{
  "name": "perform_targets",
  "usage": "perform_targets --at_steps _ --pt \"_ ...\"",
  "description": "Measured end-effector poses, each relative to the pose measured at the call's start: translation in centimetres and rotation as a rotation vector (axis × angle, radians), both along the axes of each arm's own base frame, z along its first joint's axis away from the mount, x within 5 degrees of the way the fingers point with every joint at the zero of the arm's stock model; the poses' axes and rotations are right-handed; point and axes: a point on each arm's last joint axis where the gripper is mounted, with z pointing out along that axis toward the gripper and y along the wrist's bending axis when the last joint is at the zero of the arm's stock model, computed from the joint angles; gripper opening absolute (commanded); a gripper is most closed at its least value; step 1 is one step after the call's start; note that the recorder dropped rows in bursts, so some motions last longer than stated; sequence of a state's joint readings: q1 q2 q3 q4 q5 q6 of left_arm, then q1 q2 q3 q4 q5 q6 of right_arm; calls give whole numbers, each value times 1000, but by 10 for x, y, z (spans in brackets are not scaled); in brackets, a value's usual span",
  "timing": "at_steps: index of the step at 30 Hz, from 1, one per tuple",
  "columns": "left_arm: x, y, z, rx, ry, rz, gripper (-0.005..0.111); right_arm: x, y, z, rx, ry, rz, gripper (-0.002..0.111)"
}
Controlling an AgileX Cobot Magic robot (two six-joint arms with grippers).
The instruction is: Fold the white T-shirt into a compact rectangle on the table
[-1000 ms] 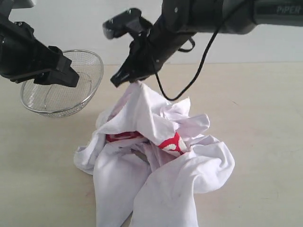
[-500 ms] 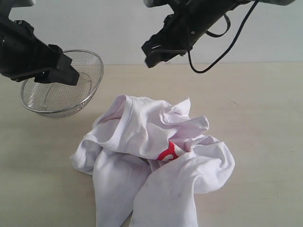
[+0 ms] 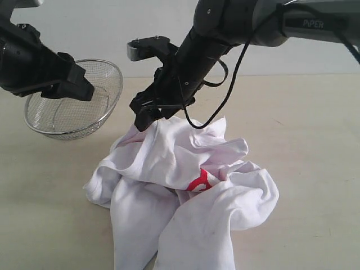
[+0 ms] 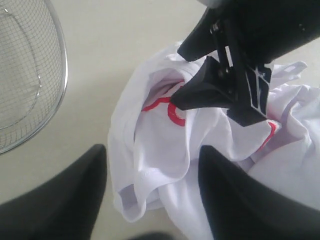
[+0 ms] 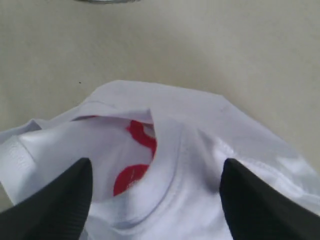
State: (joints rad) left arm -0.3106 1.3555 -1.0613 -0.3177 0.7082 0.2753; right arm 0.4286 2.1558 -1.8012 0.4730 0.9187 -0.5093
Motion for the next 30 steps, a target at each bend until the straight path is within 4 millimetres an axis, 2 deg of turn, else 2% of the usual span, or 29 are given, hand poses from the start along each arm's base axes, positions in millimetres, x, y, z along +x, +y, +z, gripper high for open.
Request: perform_targets --at_steps 4,7,9,11,12,16,17,19,21,24,27,30 --pt "0 0 0 0 0 0 52 1 -4 -2 -56 -6 -6 63" --pt "0 0 0 0 0 0 52 3 -9 -8 -115 -7 -25 54" --pt "0 0 0 0 0 0 52 4 -10 -18 -135 16 -33 34" --pt "0 0 0 0 0 0 52 5 -9 -25 -140 33 -36 4" --pt "0 0 0 0 0 0 52 5 -9 -25 -140 33 -36 0" --pt "0 0 0 0 0 0 52 9 -11 -25 -173 -25 -19 0" --pt "0 0 0 1 2 -1 52 12 -12 -20 -179 -66 -33 0" --pt "-1 0 0 2 8 -3 52 22 -15 6 -147 -142 -73 0" --pt "-1 0 -1 3 12 -4 52 39 -29 38 -91 -224 -147 0" --pt "-1 0 -1 3 12 -4 52 61 -70 74 -42 -320 -266 0" --pt "-1 0 -1 3 12 -4 52 70 -96 83 -6 -332 -338 0" --pt "-1 0 -1 3 12 -4 52 80 -118 77 12 -320 -396 0"
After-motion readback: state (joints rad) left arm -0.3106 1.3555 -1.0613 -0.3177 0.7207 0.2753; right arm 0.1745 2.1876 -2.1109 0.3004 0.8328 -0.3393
